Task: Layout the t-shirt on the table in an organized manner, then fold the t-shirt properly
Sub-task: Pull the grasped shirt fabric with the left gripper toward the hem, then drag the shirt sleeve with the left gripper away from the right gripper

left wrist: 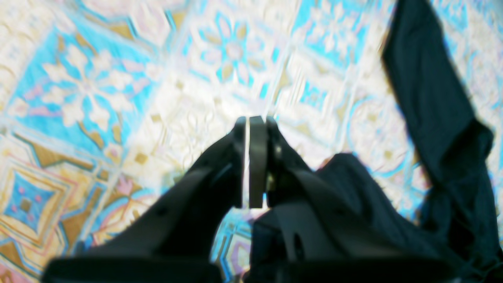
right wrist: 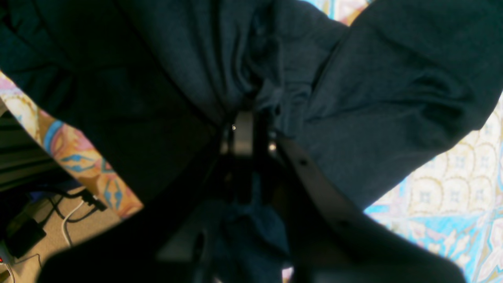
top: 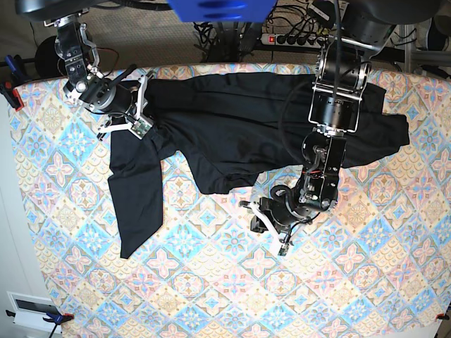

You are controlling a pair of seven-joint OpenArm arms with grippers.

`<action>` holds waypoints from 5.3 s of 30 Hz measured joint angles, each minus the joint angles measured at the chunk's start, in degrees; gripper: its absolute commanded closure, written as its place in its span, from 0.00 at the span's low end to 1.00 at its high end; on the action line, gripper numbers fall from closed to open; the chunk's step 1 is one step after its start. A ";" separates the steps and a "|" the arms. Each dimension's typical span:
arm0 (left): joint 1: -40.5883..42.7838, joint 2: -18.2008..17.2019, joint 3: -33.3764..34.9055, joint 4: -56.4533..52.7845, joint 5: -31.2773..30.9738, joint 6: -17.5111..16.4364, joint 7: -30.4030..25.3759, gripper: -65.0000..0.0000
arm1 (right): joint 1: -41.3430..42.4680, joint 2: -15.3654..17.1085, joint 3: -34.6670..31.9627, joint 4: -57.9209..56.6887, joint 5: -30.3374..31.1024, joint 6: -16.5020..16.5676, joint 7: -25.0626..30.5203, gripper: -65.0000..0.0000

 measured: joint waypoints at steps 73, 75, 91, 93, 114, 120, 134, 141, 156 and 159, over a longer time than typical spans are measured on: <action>1.95 2.36 -0.83 -5.16 0.26 -4.07 -0.48 1.00 | 1.79 0.00 -0.07 0.02 -0.02 -0.11 0.22 1.00; 0.87 2.40 -1.68 -2.82 0.11 -4.31 -0.76 1.00 | 1.79 -0.11 -0.07 0.02 0.00 -0.11 0.35 1.00; -4.55 -4.68 -5.14 1.33 -0.17 -5.07 2.58 1.00 | 9.25 -2.19 0.00 -0.02 0.17 -0.13 1.42 1.00; -5.14 -6.14 -5.14 1.51 -0.26 -5.03 2.29 1.00 | 10.91 -3.19 -0.11 -0.22 0.44 0.37 0.94 1.00; -2.89 -14.80 -4.83 7.48 9.53 -1.14 1.77 0.70 | 22.03 -4.59 -0.04 -11.87 0.09 -0.28 0.61 1.00; -2.51 -14.78 -5.09 6.21 9.16 -1.01 0.83 0.57 | 23.39 -4.59 -0.02 -16.06 -0.02 -6.21 -0.85 1.00; 2.25 -10.47 -4.85 -12.35 9.27 -1.14 -7.87 0.56 | 22.95 -4.55 0.04 -15.69 0.04 -7.50 0.39 1.00; 1.09 -7.67 -4.81 -15.30 10.19 -0.92 -12.11 0.80 | 21.11 -4.59 0.00 -14.27 -0.04 -7.43 -0.61 1.00; -13.35 -19.63 -4.92 -15.56 9.97 -0.74 -10.08 1.00 | 21.11 -4.68 0.00 -11.50 0.00 -7.23 -0.24 1.00; -16.50 -21.66 -4.83 -15.56 9.53 -1.20 -10.36 1.00 | 21.18 -4.66 0.00 -11.50 0.02 -7.23 -0.24 1.00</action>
